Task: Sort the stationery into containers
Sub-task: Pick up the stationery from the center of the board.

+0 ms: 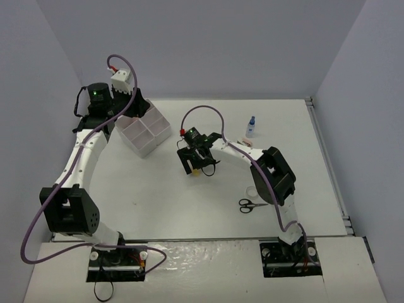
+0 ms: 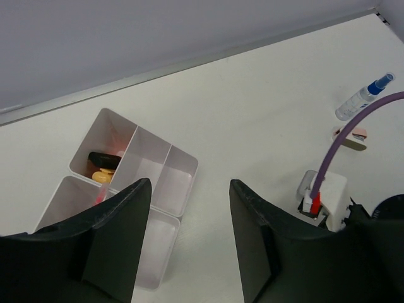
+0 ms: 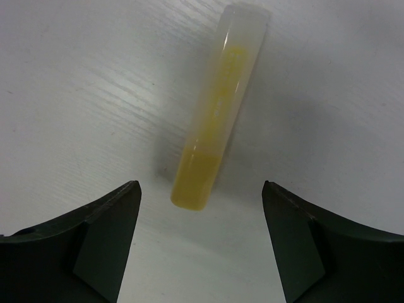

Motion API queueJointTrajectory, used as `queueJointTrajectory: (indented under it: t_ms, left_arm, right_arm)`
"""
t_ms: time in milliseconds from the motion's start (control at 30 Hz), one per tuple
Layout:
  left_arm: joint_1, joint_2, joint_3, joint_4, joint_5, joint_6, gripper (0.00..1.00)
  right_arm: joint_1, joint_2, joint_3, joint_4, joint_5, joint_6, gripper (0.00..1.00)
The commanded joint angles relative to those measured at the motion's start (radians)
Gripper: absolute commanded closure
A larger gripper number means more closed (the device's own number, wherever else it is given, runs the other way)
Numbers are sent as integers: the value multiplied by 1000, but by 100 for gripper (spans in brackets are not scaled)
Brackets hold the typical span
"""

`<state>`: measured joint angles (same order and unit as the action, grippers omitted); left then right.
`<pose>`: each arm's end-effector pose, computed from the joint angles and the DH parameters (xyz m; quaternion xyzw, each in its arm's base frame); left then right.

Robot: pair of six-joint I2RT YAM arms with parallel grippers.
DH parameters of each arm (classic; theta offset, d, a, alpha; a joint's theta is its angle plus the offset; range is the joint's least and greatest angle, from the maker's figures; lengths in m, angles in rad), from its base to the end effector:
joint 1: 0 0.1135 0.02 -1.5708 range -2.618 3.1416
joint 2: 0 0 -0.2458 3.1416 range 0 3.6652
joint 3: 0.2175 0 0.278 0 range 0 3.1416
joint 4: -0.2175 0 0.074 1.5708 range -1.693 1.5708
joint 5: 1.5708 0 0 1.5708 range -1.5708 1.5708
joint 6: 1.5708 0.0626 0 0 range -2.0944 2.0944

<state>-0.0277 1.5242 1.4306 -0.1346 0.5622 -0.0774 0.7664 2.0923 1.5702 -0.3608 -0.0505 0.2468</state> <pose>0.4070 -0.0447 0.3647 0.1538 0.7563 -0.2483 0.5854 0.3539 0.3451 0.1378 -0.2500 0.9074 0.1843 0.2832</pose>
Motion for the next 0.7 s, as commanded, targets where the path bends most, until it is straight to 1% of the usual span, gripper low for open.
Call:
queueJointTrajectory:
  t_ms: [0, 33, 67, 100, 133, 200, 233, 267, 333, 400, 467, 533, 600, 667]
  left_arm:
    - [3, -85, 29, -29, -21, 20, 51]
    - [3, -90, 34, -49, -25, 24, 51]
    - [3, -93, 34, -60, -27, 27, 51]
    - [3, -98, 33, -67, -27, 31, 51]
    - [3, -108, 30, -79, -27, 37, 51]
    - [3, -117, 27, -98, -23, 40, 50]
    - [3, -120, 27, -106, -17, 35, 50]
    - [3, -121, 28, -112, -6, 23, 51]
    - [3, -118, 28, -117, 19, 4, 50]
    - [3, -119, 34, -118, 58, -33, 51]
    - [1, -125, 39, -119, 92, -59, 50]
    - [0, -135, 37, -117, 134, -97, 50]
    - [0, -145, 29, -107, 188, -136, 50]
    - [-4, -160, 18, -95, 241, -171, 48]
  right_arm:
    - [-6, 50, 37, -32, 24, -28, 29]
    - [-7, 64, 40, -30, 34, -30, 35]
    - [-9, 73, 41, -31, 42, -30, 38]
    - [-11, 81, 42, -31, 46, -30, 45]
    - [-16, 90, 42, -31, 46, -28, 59]
    - [-20, 92, 35, -30, 35, -31, 80]
    - [-22, 86, 29, -29, 33, -34, 95]
    - [-22, 72, 15, -21, 37, -39, 100]
    - [-19, 36, -20, 8, 47, -47, 100]
    - [-16, -49, -84, 95, 102, -54, 100]
    - [-9, -161, -145, 241, 167, -63, 100]
    - [6, -262, -226, 368, 193, -85, 100]
    - [19, -354, -271, 551, 197, -108, 100]
    - [30, -387, -293, 683, 181, -130, 100]
